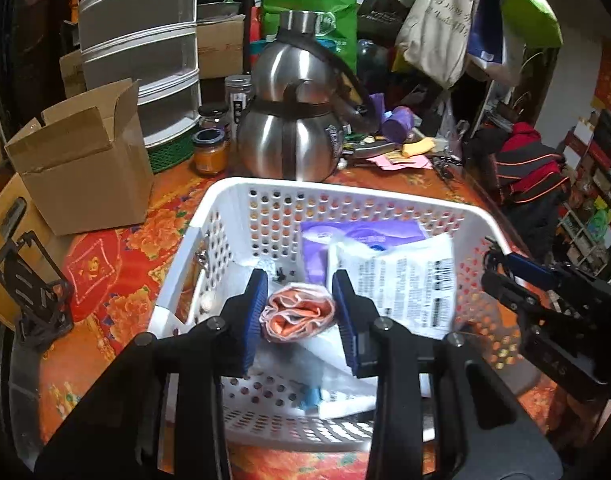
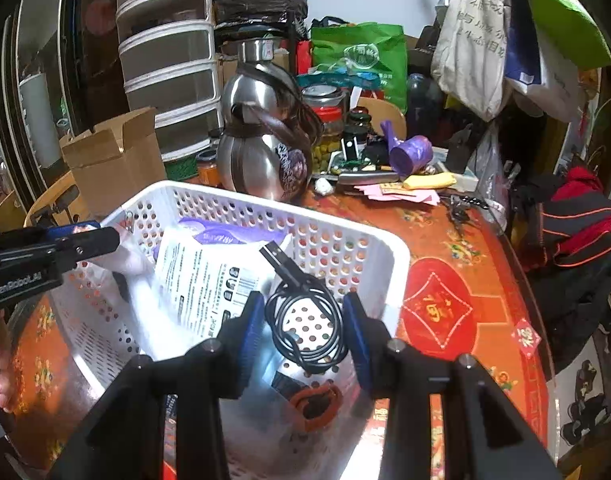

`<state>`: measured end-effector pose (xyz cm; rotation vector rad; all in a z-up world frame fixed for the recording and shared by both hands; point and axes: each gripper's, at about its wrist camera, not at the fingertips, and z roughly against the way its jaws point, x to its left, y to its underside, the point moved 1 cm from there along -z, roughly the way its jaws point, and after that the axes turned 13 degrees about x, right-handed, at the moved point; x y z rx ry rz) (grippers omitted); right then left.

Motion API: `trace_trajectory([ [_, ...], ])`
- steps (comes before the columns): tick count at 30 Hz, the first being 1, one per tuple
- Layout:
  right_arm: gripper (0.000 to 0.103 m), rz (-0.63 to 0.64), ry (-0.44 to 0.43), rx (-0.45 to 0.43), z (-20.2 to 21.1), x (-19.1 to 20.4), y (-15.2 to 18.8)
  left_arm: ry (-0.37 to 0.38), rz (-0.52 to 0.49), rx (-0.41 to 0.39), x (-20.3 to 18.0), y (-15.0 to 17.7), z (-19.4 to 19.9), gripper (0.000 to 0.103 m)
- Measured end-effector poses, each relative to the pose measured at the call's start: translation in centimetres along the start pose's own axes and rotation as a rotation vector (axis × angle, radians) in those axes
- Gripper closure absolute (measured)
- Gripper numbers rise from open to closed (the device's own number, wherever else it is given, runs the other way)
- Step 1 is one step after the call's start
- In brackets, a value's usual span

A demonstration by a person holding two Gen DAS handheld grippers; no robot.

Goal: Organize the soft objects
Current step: 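Carry the black cable and rolled towel into the basket and open both grippers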

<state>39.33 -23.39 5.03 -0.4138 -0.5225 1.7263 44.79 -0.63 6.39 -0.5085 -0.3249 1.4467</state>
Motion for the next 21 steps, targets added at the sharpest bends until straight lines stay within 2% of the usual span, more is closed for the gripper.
trace_trajectory([
  [4, 0.063, -0.009, -0.025, 0.013, -1.1, -0.2, 0.0, 0.004, 0.0, -0.017, 0.0, 0.0, -0.3, 0.068],
  [5, 0.063, -0.01, -0.032, 0.008, -1.1, -0.2, 0.0, 0.0, -0.001, -0.021, 0.0, 0.2, -0.2, 0.055],
  [6, 0.061, -0.01, -0.029, 0.01, -1.2, -0.2, 0.0, -0.009, -0.003, -0.02, 0.0, 0.3, -0.2, 0.037],
  [8, 0.044, -0.006, -0.016, -0.001, -1.0, 0.0, 0.0, -0.029, -0.005, -0.036, -0.1, 0.6, 0.2, 0.024],
  [9, 0.039, -0.004, -0.012, -0.013, -0.7, 0.1, 0.0, -0.035, -0.007, -0.057, 0.0, 0.7, 0.6, 0.019],
  [10, 0.031, -0.004, -0.008, -0.027, -0.2, 0.2, 0.1, -0.04, -0.009, -0.07, 0.0, 0.8, 0.9, 0.017],
  [13, 0.024, -0.008, -0.018, -0.053, 1.1, 0.5, 0.3, -0.022, -0.012, -0.08, 0.3, 1.1, 1.7, 0.002],
  [16, 0.023, -0.025, -0.03, -0.073, 2.4, 0.4, 0.8, -0.029, -0.036, -0.087, 0.3, 2.0, 2.3, 0.0],
  [18, 0.016, -0.024, -0.032, -0.079, 2.9, 0.6, 1.1, -0.047, -0.041, -0.083, 0.3, 2.7, 2.6, 0.0],
  [19, 0.008, -0.021, -0.038, -0.064, 2.9, 0.7, 1.4, -0.047, -0.041, -0.084, 0.4, 3.2, 2.8, 0.0],
  [21, 0.004, -0.018, -0.046, -0.055, 3.1, 0.9, 2.1, -0.042, -0.037, -0.095, 0.5, 4.4, 3.4, 0.0],
])
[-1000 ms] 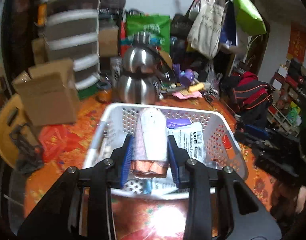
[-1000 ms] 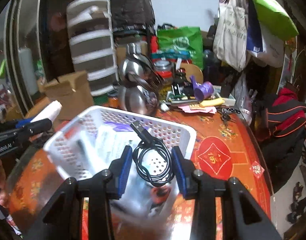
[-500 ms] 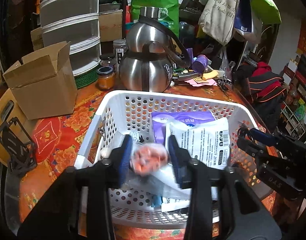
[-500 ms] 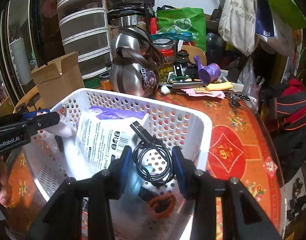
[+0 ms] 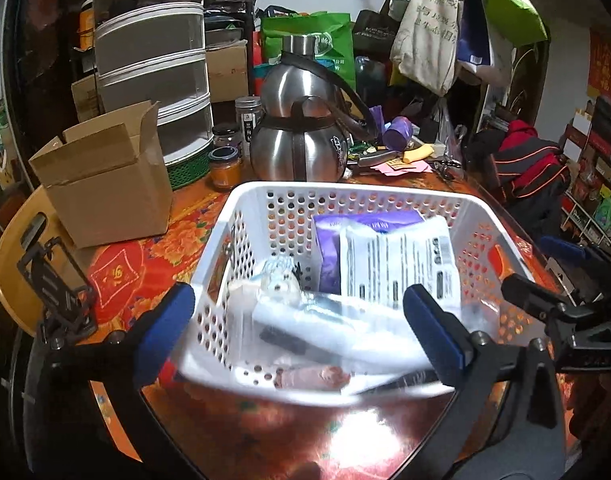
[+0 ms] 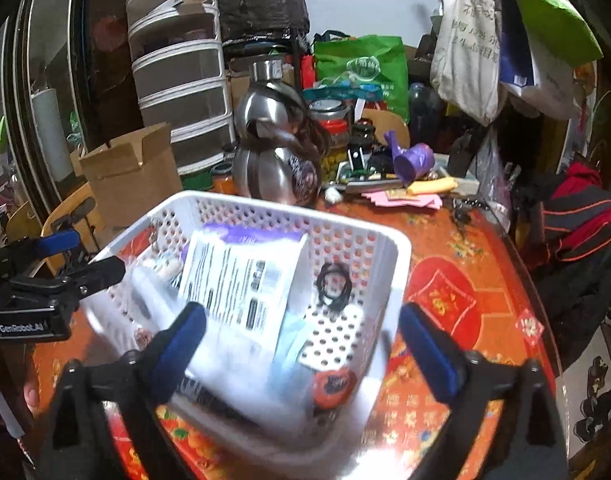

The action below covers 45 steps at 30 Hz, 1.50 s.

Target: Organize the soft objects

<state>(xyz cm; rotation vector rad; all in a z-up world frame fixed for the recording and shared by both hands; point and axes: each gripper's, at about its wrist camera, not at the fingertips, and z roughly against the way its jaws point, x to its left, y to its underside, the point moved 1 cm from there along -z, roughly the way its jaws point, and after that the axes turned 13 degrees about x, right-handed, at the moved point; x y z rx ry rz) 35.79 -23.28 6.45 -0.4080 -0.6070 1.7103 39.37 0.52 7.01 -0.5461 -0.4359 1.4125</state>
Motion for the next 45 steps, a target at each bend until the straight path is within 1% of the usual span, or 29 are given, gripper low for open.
trace_trajectory([
  [2, 0.0, -0.004, -0.004, -0.01, 0.5, 0.1, 0.8, 0.012, 0.008, 0.005, 0.2, 1.3, 1.0, 0.0],
  [4, 0.0, -0.016, -0.023, -0.02, 1.4, -0.2, 1.7, 0.014, 0.015, 0.023, 0.5, 2.9, 2.1, 0.0],
  [5, 0.0, -0.025, -0.032, -0.024, 2.0, -0.3, 2.3, 0.003, 0.017, 0.02, 0.6, 3.9, 2.9, 0.0],
  [7, 0.0, -0.043, -0.058, -0.044, 3.7, -0.4, 4.1, -0.021, 0.014, -0.019, 0.8, 6.1, 5.1, 0.0],
  [9, 0.0, -0.058, -0.026, -0.048, 5.3, -0.2, 5.8, -0.052, 0.017, -0.049, 0.8, 8.4, 7.4, 0.0],
  [11, 0.0, -0.072, 0.005, -0.024, 6.8, 0.3, 7.7, -0.072, 0.021, -0.059, 0.9, 10.6, 9.4, 0.0],
  [12, 0.0, -0.081, 0.012, -0.028, 8.1, 0.6, 9.0, -0.054, 0.026, -0.077, 0.9, 11.7, 10.4, 0.0],
  [13, 0.0, -0.09, 0.024, -0.047, 8.9, 0.9, 9.8, -0.021, 0.028, -0.102, 0.8, 13.1, 11.7, 0.0],
  [14, 0.0, -0.098, 0.039, -0.073, 9.9, 1.2, 10.7, -0.005, 0.029, -0.108, 0.7, 14.1, 12.5, 0.0],
  [16, 0.0, -0.107, 0.058, -0.111, 12.1, 1.9, 12.5, 0.012, 0.057, -0.096, 0.6, 15.9, 13.6, 0.0],
  [18, 0.0, -0.11, 0.04, -0.104, 13.6, 2.5, 13.7, 0.022, 0.059, -0.105, 0.2, 16.9, 14.5, 0.0],
  [19, 0.0, -0.11, 0.031, -0.097, 14.3, 2.8, 14.4, 0.009, 0.059, -0.113, -0.1, 17.6, 15.1, 0.0],
  [21, 0.0, -0.098, 0.034, -0.095, 15.2, 3.4, 15.2, -0.01, 0.055, -0.108, -0.8, 17.9, 15.7, 0.0],
  [23, 0.0, -0.08, 0.049, -0.113, 15.6, 4.0, 15.8, 0.004, 0.033, -0.107, -1.7, 17.8, 16.0, 0.0],
  [25, 0.0, -0.08, 0.053, -0.102, 15.5, 4.1, 15.7, 0.004, 0.019, -0.11, -2.3, 17.6, 16.0, 0.0],
  [27, 0.0, -0.096, 0.017, -0.077, 14.8, 3.8, 15.4, -0.009, 0.013, -0.121, -2.6, 16.9, 15.6, 0.0],
  [29, 0.0, -0.108, 0.006, -0.058, 13.9, 3.5, 14.9, -0.016, 0.018, -0.11, -2.7, 16.5, 15.1, 0.0],
  [31, 0.0, -0.103, 0.023, -0.054, 13.4, 3.5, 14.8, -0.002, 0.027, -0.104, -2.6, 16.4, 14.7, 0.0],
  [34, 0.0, -0.073, 0.047, -0.039, 12.7, 3.9, 14.7, -0.007, 0.025, -0.096, -2.3, 15.9, 14.1, 0.0],
  [37, 0.0, -0.068, 0.041, -0.027, 12.2, 4.0, 14.7, -0.016, 0.019, -0.09, -2.4, 15.9, 13.8, 0.0],
  [45, 0.0, -0.071, 0.033, -0.033, 12.3, 4.0, 14.8, -0.01, 0.015, -0.084, -2.3, 16.1, 13.7, 0.0],
])
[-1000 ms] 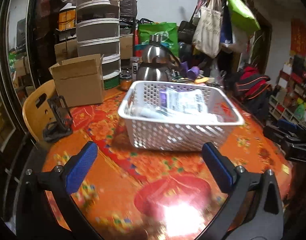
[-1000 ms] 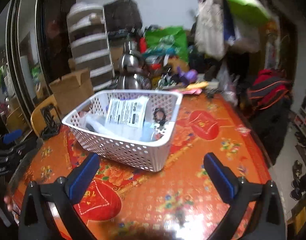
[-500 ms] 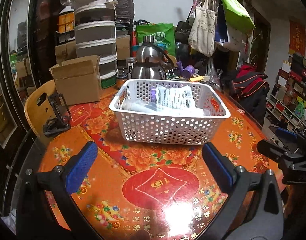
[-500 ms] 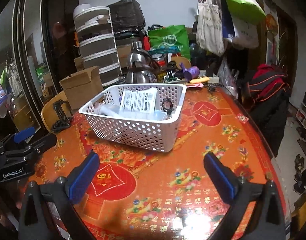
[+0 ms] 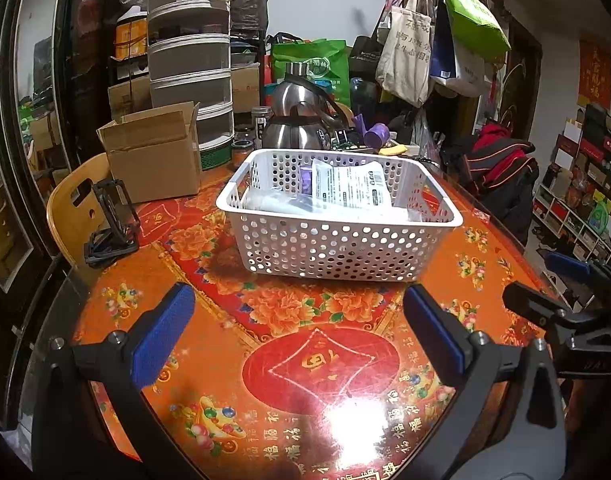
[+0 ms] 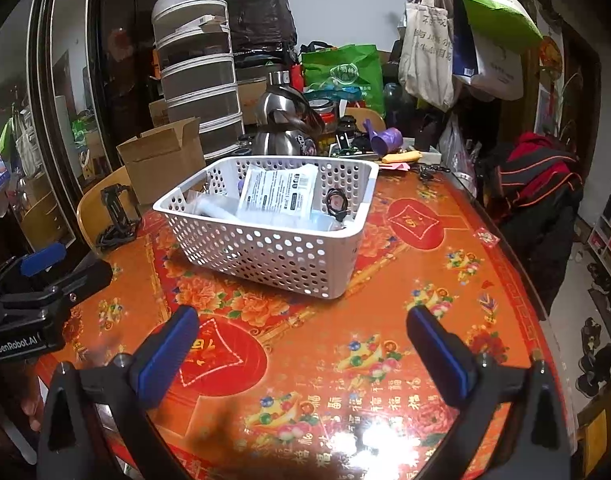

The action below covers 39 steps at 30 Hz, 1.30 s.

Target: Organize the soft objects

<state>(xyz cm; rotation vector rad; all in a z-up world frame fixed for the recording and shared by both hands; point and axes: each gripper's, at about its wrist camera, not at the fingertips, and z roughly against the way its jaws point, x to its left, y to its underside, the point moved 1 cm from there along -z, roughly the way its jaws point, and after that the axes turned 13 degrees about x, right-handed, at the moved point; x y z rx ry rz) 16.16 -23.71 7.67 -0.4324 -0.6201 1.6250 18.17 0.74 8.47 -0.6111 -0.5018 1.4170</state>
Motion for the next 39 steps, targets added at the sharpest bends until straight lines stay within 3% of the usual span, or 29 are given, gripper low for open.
trace_trajectory([
  [39, 0.0, 0.015, 0.015, -0.004, 0.52, 0.4, 0.41, 0.012, 0.0, 0.015, 0.43, 0.63, -0.06, 0.0],
])
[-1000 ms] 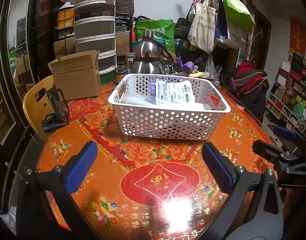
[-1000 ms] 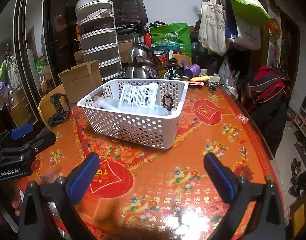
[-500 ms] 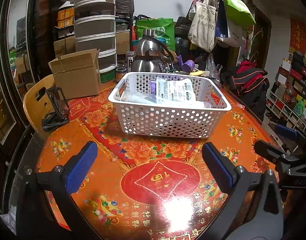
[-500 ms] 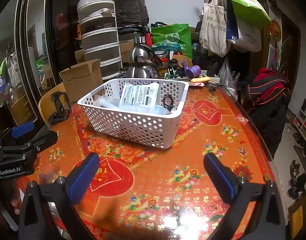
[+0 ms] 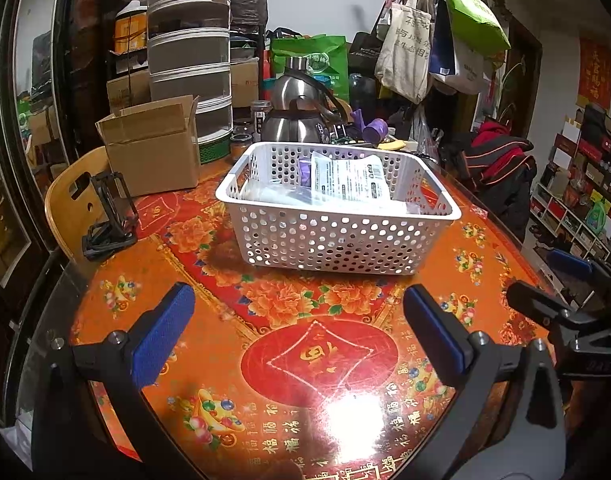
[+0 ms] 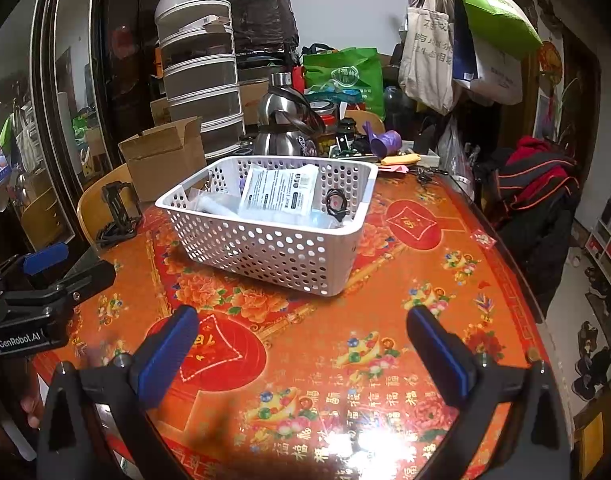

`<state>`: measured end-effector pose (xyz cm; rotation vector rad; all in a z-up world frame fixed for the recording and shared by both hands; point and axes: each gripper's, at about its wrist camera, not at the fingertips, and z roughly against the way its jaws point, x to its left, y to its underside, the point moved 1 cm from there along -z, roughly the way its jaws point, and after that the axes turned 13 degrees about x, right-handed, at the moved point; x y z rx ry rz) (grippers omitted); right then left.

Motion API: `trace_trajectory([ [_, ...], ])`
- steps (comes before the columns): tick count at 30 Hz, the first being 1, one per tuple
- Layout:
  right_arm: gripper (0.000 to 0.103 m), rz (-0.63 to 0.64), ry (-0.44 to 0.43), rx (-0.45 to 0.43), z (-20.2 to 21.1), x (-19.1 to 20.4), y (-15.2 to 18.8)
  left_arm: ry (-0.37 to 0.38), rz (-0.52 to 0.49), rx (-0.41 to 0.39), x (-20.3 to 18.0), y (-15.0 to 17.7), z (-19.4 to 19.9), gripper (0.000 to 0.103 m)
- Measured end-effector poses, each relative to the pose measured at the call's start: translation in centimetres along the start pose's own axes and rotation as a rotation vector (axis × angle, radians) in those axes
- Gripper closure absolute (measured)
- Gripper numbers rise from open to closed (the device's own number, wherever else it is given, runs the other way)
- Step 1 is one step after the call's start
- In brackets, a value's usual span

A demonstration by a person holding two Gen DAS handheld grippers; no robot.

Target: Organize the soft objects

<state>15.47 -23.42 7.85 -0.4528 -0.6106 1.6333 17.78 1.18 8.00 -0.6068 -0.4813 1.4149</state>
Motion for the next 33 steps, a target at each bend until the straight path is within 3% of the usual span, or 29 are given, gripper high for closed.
trace_trajectory([
  [33, 0.0, -0.004, 0.006, -0.003, 0.35, -0.3, -0.17, -0.002, -0.013, -0.006, -0.53, 0.23, -0.07, 0.0],
])
